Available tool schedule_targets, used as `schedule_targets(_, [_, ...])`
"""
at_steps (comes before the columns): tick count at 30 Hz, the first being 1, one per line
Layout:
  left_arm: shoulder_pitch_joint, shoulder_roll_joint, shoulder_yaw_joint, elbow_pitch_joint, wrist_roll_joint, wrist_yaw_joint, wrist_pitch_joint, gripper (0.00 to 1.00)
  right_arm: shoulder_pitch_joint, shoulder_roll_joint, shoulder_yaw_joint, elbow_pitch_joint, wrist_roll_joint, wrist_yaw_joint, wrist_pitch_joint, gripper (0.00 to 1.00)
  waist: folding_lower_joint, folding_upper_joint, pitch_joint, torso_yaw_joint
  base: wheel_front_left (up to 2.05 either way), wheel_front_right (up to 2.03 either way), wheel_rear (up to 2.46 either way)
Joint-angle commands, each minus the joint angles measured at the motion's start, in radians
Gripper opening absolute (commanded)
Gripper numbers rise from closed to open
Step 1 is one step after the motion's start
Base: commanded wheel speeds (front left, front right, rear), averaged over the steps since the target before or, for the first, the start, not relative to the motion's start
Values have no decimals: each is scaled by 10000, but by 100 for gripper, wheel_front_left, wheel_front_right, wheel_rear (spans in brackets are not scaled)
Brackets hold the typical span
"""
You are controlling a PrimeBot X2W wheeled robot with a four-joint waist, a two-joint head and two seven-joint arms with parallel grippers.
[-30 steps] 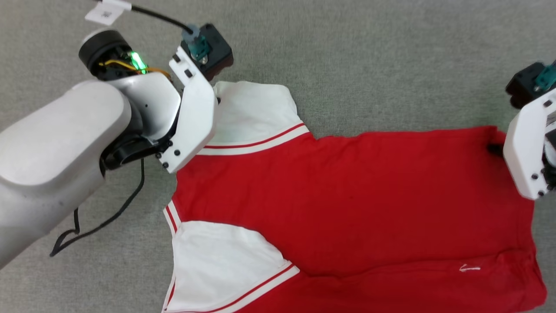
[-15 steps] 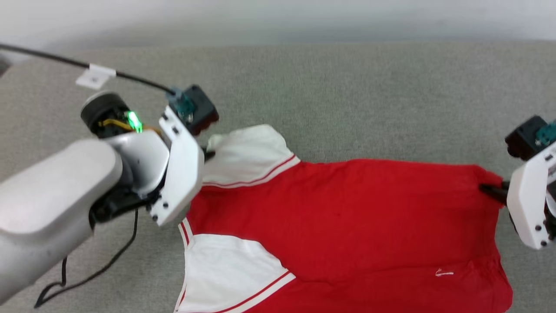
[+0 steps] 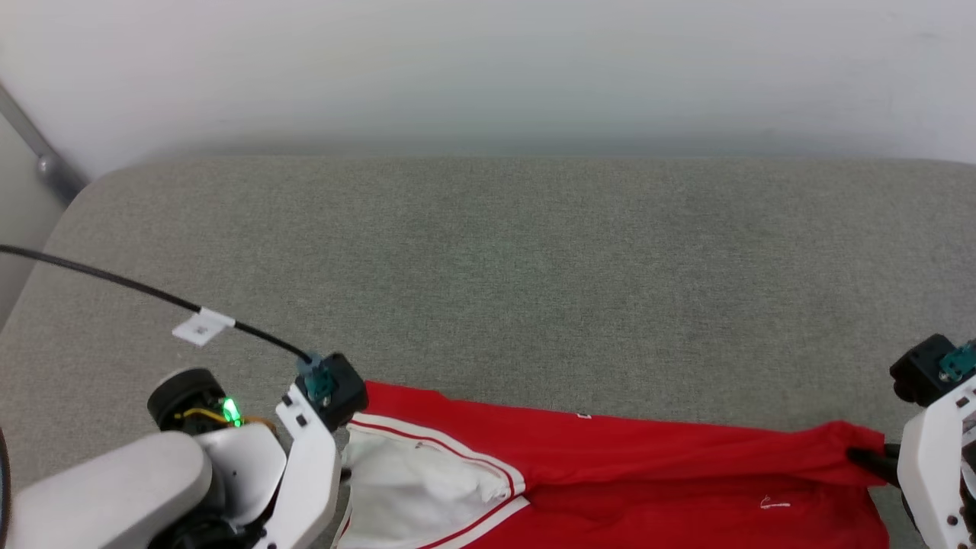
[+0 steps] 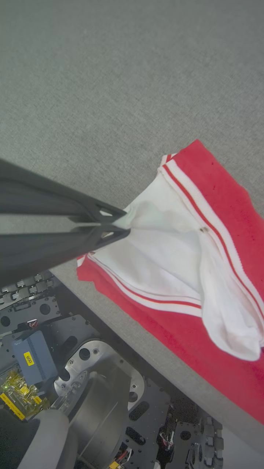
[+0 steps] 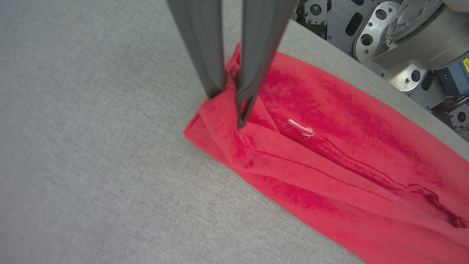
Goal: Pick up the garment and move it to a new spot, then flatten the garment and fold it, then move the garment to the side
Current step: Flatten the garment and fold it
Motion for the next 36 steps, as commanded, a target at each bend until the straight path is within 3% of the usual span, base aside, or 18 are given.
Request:
schedule_targets(1, [590, 51, -6, -111, 52, 64, 109, 0, 410, -74, 16, 0, 53, -5, -113, 0, 1, 0, -95, 51, 0, 0, 0])
schedule_targets(14, [2335, -464, -7, 550, 127, 397, -333, 0, 866, 550, 493, 795, -427, -5, -448, 0, 1, 0, 493, -122, 0, 0, 0])
schedule_targets(15, [2387, -523, 46, 642, 131, 458, -484, 45, 808, 606, 470, 867, -444, -5, -591, 20, 1, 0, 494, -126, 0, 0, 0])
schedule_targets(16, [2428, -563, 123, 702, 135, 500, -667, 100, 736, 655, 443, 913, -448, -5, -717, 47, 1, 0, 469, -135, 0, 0, 0])
schedule_targets(17, [2471, -588, 238, 775, 77, 544, -922, 100, 681, 695, 406, 936, -447, -5, -875, 100, 1, 0, 414, -146, 0, 0, 0])
schedule_targets(22, [2585, -366, 758, 786, 411, 795, -2427, 100, 679, 460, 128, 668, -269, -5, -1551, 100, 1, 0, -64, -195, 0, 0, 0])
schedule_targets(25, [2832, -327, 1223, 654, 661, 1324, -3777, 100, 939, 214, -241, 383, -163, -5, -2033, 100, 1, 0, -291, -207, 0, 0, 0])
schedule_targets(31, [3300, -459, 2163, 705, 1536, 2998, -6571, 100, 1694, 91, -1594, 411, 44, -5, -3033, 100, 1, 0, -344, -149, 0, 0, 0])
schedule_targets(36, [3889, -777, 2815, 943, 1790, 4362, -8279, 100, 2549, 540, -2561, 852, 233, -5, -3363, 100, 1, 0, -165, -81, 0, 0, 0])
